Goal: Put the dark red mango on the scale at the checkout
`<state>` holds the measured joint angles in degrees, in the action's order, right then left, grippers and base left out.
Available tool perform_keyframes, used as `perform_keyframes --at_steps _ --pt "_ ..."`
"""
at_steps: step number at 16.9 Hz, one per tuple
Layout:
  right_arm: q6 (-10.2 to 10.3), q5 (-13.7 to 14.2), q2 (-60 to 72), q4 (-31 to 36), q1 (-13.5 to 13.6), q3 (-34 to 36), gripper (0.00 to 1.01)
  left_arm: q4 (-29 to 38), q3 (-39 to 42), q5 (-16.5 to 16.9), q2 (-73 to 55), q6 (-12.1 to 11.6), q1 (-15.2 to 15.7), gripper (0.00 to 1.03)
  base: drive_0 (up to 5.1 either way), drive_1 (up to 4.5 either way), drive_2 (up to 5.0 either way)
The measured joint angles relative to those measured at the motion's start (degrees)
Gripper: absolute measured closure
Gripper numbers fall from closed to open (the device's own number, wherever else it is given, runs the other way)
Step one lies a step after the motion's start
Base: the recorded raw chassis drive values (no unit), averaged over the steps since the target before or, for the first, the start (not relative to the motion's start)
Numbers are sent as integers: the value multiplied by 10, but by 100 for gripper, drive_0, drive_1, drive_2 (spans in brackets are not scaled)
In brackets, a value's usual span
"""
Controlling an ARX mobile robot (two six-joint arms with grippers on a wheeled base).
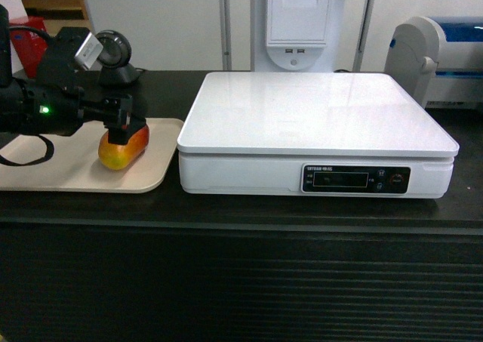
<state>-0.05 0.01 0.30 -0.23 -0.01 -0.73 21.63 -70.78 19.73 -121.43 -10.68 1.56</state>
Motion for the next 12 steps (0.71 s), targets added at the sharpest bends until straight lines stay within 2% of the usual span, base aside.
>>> perform_keyframes --at_steps 3,5,9,12 --pt "0 0 0 0 0 0 3 -9 -17 -8 -14 -18 -4 5 0 0 0" --pt "0 0 0 0 0 0 3 -11 -37 -21 -25 -21 -4 5 0 0 0" --pt "0 0 0 0 0 0 3 -36 -75 -26 -61 -23 -2 5 0 0 0" --pt "0 0 0 0 0 0 3 -57 -113 -45 -86 -38 2 5 0 0 0"
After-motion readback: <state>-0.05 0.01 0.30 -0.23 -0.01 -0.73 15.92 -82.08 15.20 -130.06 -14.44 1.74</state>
